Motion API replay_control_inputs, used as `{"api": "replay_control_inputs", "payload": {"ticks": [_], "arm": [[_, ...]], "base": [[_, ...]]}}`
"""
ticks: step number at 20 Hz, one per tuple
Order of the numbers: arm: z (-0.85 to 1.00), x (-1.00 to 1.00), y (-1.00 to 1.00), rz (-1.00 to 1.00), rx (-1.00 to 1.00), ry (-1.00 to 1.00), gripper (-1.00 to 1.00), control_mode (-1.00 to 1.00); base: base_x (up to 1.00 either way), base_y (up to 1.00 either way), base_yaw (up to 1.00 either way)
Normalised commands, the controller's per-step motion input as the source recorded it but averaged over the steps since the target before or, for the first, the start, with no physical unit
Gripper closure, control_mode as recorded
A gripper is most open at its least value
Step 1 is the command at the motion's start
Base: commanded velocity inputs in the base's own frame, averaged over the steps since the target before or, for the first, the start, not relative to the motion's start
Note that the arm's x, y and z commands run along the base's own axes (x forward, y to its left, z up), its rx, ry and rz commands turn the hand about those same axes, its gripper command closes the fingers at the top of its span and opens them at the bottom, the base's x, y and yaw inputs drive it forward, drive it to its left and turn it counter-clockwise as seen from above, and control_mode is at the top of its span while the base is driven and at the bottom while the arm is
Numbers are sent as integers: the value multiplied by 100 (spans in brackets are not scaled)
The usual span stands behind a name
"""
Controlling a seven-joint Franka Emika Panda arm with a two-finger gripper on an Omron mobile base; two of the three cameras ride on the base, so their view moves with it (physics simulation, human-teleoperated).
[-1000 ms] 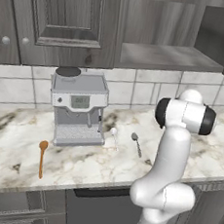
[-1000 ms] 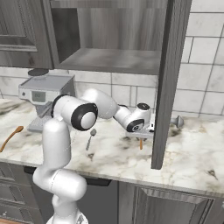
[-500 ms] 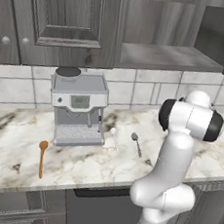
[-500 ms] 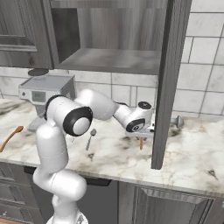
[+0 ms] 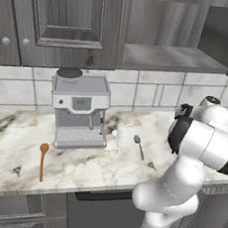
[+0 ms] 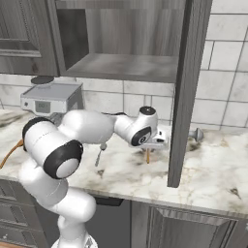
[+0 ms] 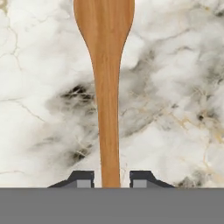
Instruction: Organize the utensils by type. Pick up the wooden spoons from the counter and place them in the open cabinet. Then pick up the metallic utensils from the counter and place them in the open drawer.
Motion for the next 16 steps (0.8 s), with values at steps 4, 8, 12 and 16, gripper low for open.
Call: {"api": "replay_control_inputs", "payload": {"ticks": [4,8,12,16], "arm": [[70,-65,45,1,-12,-8,100,-100],[76,-69,37,1,-8,-8,100,-100],[96,-81,19,4,-3,-5,100,-100],[100,-89,0,9,0,0,100,-100]], "base": [[0,0,0],[0,0,0],[0,0,0],[0,0,0]]}}
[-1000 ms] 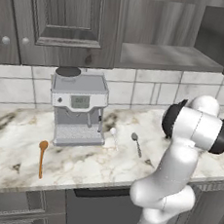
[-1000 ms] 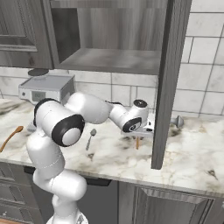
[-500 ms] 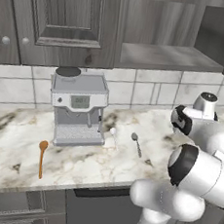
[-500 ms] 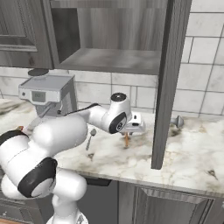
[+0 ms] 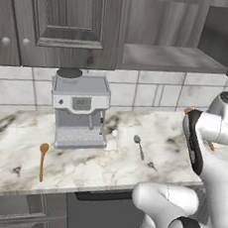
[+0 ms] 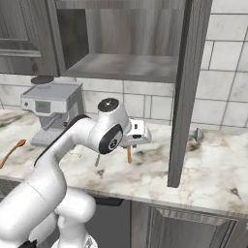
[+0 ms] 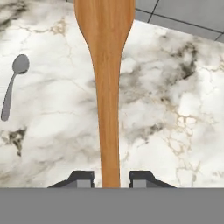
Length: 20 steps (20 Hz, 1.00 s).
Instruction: Organize the utensils by type. Pick up the wooden spoons from the counter and place them in the open cabinet. Then pick up the metallic utensils from the counter and place them in the open drawer.
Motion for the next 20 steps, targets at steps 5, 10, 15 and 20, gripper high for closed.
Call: {"api": "replay_control_inputs", "payload": {"ticks": [5,10,15,20], "arm": [[100,-92,4,10,0,0,100,-100],[91,-70,16,13,-4,-4,100,-100],[66,-48,28,8,-12,-8,100,-100],[10,-1,17,1,-4,2,100,-100]], "base": [[0,0,0],[0,0,0],[0,0,0],[0,0,0]]}}
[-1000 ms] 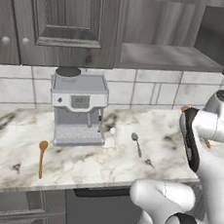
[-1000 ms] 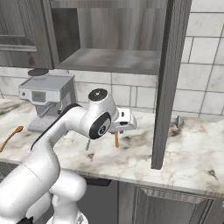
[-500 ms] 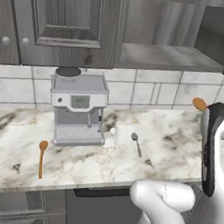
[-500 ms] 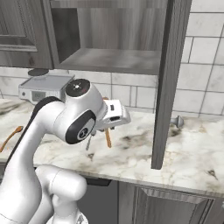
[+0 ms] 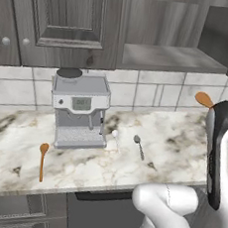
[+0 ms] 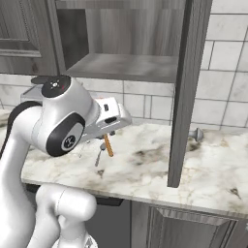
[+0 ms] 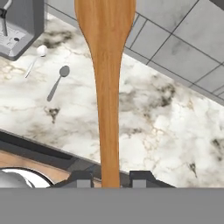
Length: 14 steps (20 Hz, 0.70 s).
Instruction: Organize the utensils by type. Pick up the wooden spoons from the counter and place them in the open cabinet. Then pick up the metallic utensils from the counter and place them in the open drawer.
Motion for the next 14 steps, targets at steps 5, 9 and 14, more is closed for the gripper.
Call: {"api": "replay_control_inputs", "payload": {"ticks": [5,9,14], "arm": [[10,1,2,3,0,-4,100,-100],[72,2,1,6,0,-14,100,-100],[70,12,2,7,-3,-18,100,-100]], "base": [[0,0,0],[0,0,0],[0,0,0]]}}
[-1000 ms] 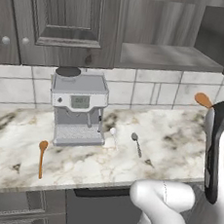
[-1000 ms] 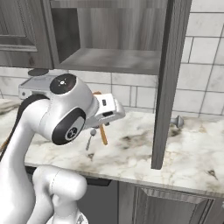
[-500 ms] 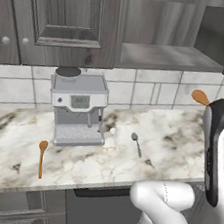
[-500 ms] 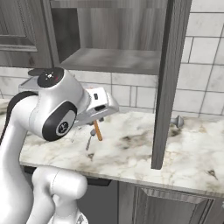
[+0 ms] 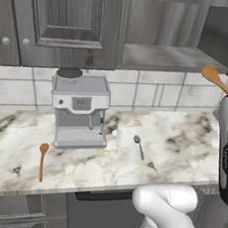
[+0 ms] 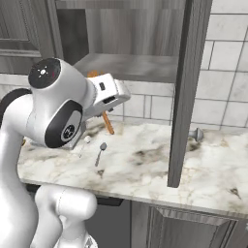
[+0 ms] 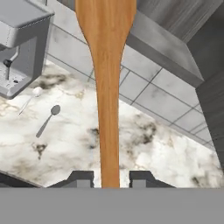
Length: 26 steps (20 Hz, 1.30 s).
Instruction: Organize the utensils by type. Pick up the wooden spoons from the counter and place them in the open cabinet. Then pick up the metallic utensils from the counter and place them in the open drawer.
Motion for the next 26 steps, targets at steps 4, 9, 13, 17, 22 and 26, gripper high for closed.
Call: {"api": "replay_control_inputs", "payload": {"ticks": [4,9,13,17,22,26], "arm": [[52,31,8,7,-4,-19,100,-100],[38,60,9,5,-8,-8,100,-100],[1,69,15,0,-17,-8,100,-100],[0,69,1,0,-17,-14,100,-100],[0,68,0,1,-11,-3,100,-100],[-5,71,0,4,-12,0,100,-100]], "base": [[0,0,0],[0,0,0],[0,0,0],[0,0,0],[0,0,0],[0,0,0]]}}
